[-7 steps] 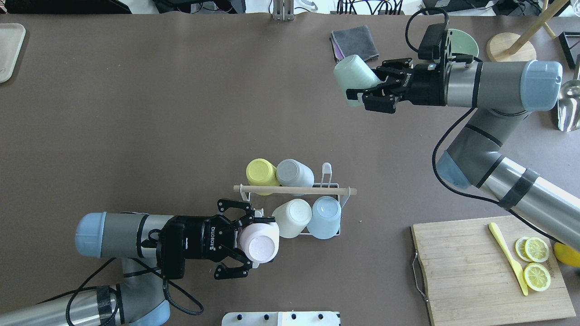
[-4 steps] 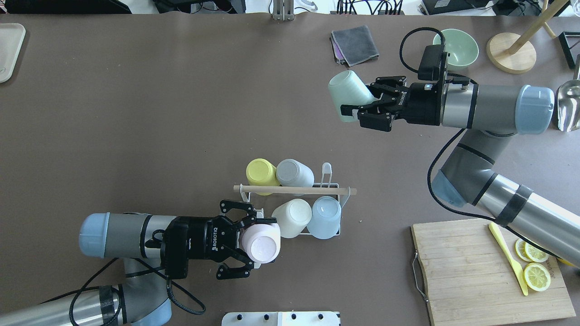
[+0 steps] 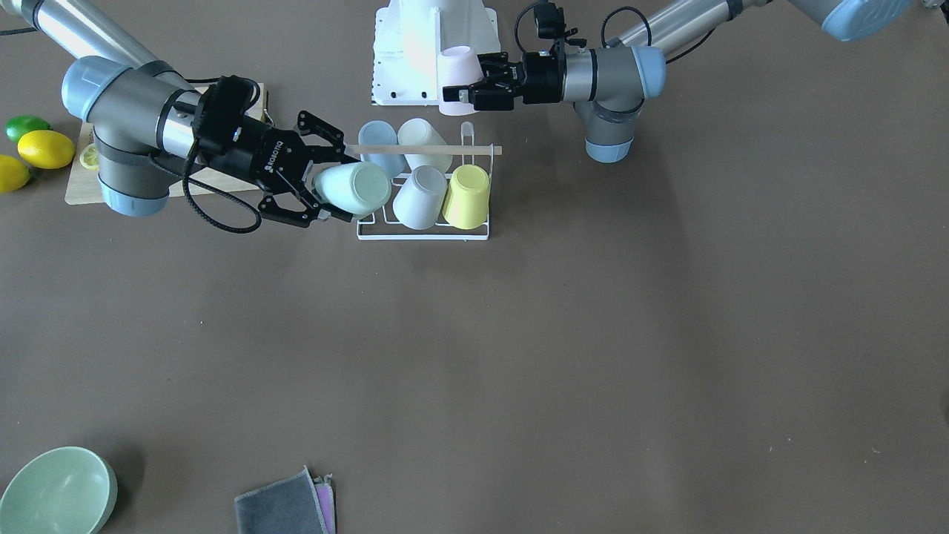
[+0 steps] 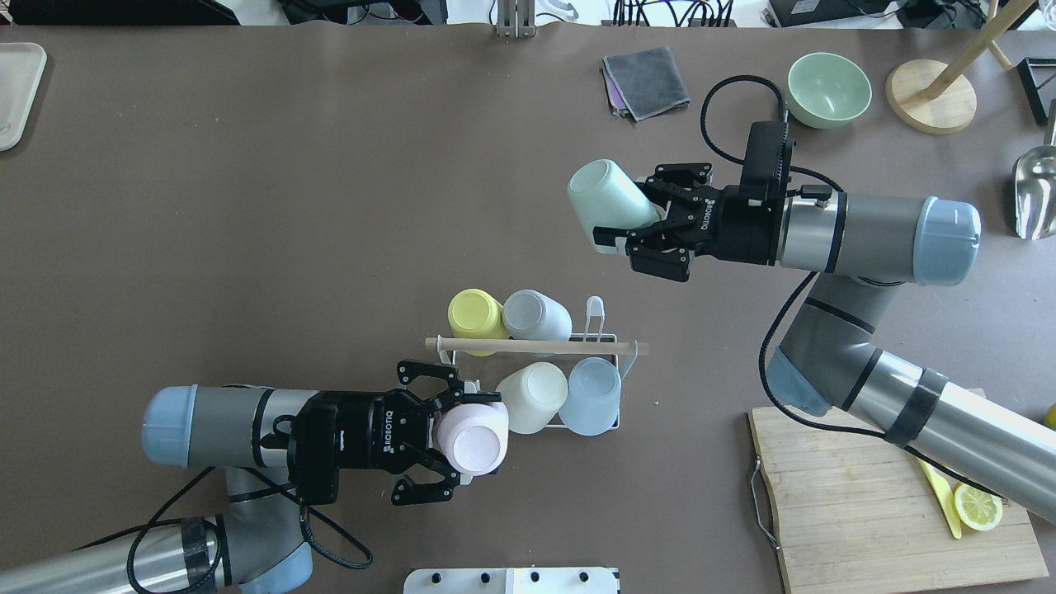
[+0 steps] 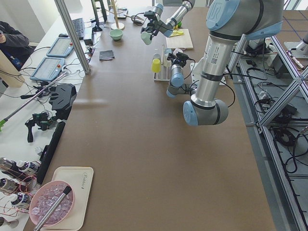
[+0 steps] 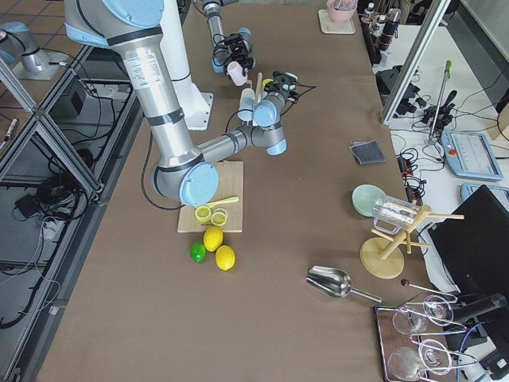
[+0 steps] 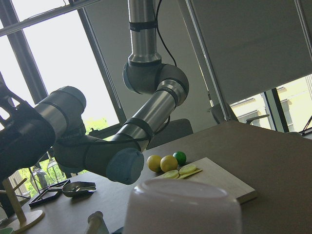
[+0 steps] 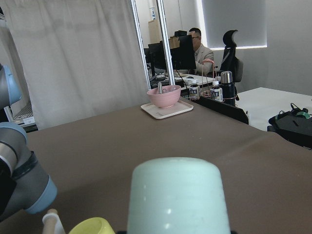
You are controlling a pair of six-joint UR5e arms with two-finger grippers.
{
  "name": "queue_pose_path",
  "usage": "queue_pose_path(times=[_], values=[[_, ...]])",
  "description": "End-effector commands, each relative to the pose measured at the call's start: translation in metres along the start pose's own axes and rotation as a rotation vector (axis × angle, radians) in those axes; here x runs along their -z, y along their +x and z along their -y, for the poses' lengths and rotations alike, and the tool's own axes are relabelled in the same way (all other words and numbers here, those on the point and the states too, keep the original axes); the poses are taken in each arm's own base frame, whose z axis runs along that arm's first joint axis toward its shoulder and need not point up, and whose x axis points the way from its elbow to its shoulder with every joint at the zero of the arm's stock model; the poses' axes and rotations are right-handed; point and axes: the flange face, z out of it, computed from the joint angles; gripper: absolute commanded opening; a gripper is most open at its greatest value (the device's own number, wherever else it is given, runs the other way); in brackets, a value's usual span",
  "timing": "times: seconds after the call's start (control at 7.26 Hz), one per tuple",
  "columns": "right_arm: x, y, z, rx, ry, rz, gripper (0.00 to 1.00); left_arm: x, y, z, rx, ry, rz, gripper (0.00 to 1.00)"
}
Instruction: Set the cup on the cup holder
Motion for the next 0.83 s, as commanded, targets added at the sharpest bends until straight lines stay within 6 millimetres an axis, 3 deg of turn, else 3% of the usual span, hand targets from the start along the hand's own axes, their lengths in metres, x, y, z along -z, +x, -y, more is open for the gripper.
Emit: queue_pose_path(times=[0.0,0.69], values=[[0.010,-0.040,-0.020,0.062,0.003,0.033,0.49,0.001,-0.005,0.000,-0.003,0.000,0.014,0.51],[0.012,-0.047,-0.033,0.135,-0.004,0.047,0.49,0.004,-0.009,-0.011,0.007,-0.027,0.074,0.51]])
